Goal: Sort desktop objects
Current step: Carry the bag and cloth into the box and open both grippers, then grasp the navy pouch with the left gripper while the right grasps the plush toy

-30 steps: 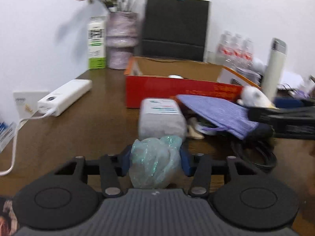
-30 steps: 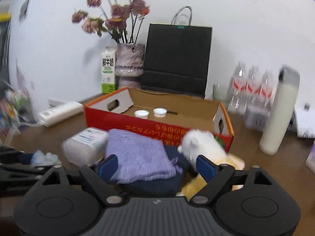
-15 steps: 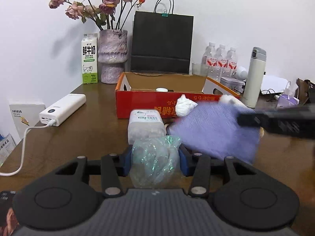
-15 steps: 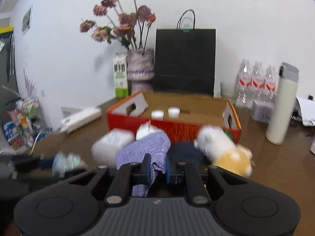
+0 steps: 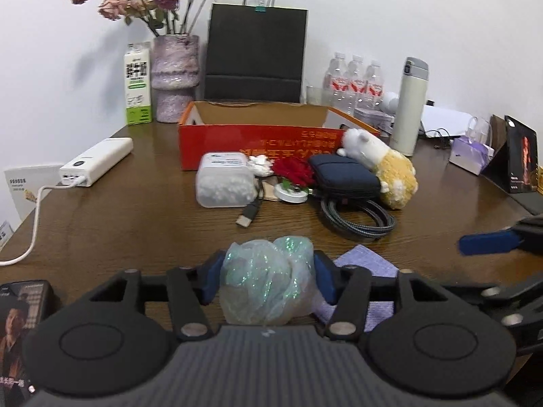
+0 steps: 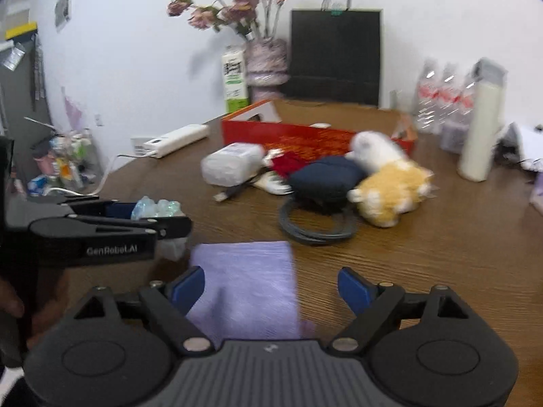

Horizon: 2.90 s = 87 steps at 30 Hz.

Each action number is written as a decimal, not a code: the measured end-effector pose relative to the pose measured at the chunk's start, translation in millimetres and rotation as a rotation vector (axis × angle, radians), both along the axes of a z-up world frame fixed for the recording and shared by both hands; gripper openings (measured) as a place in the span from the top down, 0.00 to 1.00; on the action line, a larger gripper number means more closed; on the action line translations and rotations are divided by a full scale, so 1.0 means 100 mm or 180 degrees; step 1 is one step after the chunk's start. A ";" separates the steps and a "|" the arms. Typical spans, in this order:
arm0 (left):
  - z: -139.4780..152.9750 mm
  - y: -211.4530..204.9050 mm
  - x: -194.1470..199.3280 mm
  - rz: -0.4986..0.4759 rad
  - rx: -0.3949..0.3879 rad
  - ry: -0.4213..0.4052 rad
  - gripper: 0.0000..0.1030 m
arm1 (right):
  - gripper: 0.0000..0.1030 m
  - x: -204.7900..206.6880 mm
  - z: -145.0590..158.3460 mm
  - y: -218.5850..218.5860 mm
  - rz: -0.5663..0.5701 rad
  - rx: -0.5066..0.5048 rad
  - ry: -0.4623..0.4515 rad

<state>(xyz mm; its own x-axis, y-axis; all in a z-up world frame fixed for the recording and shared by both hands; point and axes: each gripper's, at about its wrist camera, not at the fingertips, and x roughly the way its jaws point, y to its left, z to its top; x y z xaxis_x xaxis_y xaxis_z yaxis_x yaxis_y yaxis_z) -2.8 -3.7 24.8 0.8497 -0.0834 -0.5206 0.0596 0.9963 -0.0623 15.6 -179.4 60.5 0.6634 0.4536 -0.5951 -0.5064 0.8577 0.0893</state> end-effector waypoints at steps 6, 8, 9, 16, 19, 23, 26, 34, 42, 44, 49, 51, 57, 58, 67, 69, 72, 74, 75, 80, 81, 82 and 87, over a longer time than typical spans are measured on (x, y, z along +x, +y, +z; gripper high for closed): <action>-0.04 0.10 0.00 0.0072 0.0019 0.0073 0.45 | 0.23 0.27 -0.22 0.35 0.0102 -0.0302 0.0212; -0.05 0.10 0.00 0.0051 0.0023 0.0080 0.47 | 0.16 0.24 -0.29 0.40 0.0152 -0.0390 0.0238; -0.05 0.11 0.00 0.0050 0.0014 0.0083 0.48 | 0.15 0.24 -0.28 0.39 0.0179 -0.0368 0.0297; -0.05 0.18 -0.02 0.0043 -0.0106 0.0144 0.31 | 0.85 0.21 -0.20 0.35 0.0140 -0.0323 0.0379; -0.05 0.24 -0.07 0.0056 -0.0174 0.0139 0.25 | 0.91 0.19 -0.20 0.29 0.0066 -0.0244 0.0360; -0.08 0.25 -0.02 0.0044 -0.0202 0.0271 0.57 | 0.94 0.13 -0.01 0.20 0.0083 -0.0050 0.0155; 0.13 0.33 0.13 -0.0058 -0.0396 0.0205 0.58 | 0.94 0.28 0.30 0.12 -0.0012 0.0088 -0.0122; 1.04 0.50 2.06 -0.0186 -0.0117 0.0098 0.57 | 0.93 2.33 0.94 0.19 -0.0455 0.0390 0.0021; 0.48 0.67 4.02 0.0101 -0.0261 0.1054 0.50 | 0.90 3.93 0.27 1.15 -0.0786 -0.0169 0.0881; 0.38 0.68 4.22 0.0134 -0.0188 0.1178 0.37 | 0.78 4.11 0.13 1.24 -0.0876 -0.0045 0.1014; 0.50 0.85 4.21 0.0248 -0.0217 0.0924 0.16 | 0.35 4.25 0.02 1.21 -0.0958 0.0302 0.1166; 0.61 0.86 4.14 0.0173 -0.0209 0.0857 0.15 | 0.32 4.17 0.12 1.17 -0.0784 0.0311 0.1144; 1.09 0.88 3.76 0.0183 -0.0081 0.0761 0.04 | 0.30 3.83 0.63 0.94 -0.0795 0.0033 0.0713; 1.18 0.88 3.68 0.0205 -0.0098 0.0758 0.02 | 0.30 3.74 0.71 0.91 -0.0799 0.0012 0.0664; 1.44 0.77 2.23 0.0202 -0.0172 0.0454 0.00 | 0.21 2.45 0.90 0.60 -0.0488 -0.0323 -0.0035; 1.32 0.67 1.85 0.0230 -0.0232 0.0316 0.00 | 0.19 2.09 0.82 0.45 -0.0501 -0.0223 -0.0122; 1.00 0.54 1.33 0.0331 -0.0404 0.0196 0.00 | 0.17 1.55 0.60 0.23 -0.0523 -0.0040 -0.0166; 0.74 0.45 1.02 0.0437 -0.0447 0.0124 0.00 | 0.17 1.21 0.42 0.13 -0.0516 0.0001 -0.0255; 0.61 0.39 0.90 0.0478 -0.0384 0.0106 0.00 | 0.17 1.02 0.32 0.09 -0.0547 -0.0049 -0.0343; 0.14 0.18 0.48 0.0687 -0.0210 0.0166 0.00 | 0.17 0.40 0.01 0.00 -0.0628 -0.0281 -0.0603; 0.09 0.14 0.38 0.0649 -0.0231 0.0167 0.00 | 0.17 0.34 -0.04 -0.01 -0.0620 -0.0326 -0.0599; 0.06 0.10 0.30 0.0592 -0.0197 0.0164 0.00 | 0.17 0.28 -0.07 -0.02 -0.0669 -0.0344 -0.0578; 0.04 -0.07 0.04 0.0551 0.0050 0.0059 0.00 | 0.17 0.01 -0.17 -0.07 -0.0685 -0.0269 -0.0605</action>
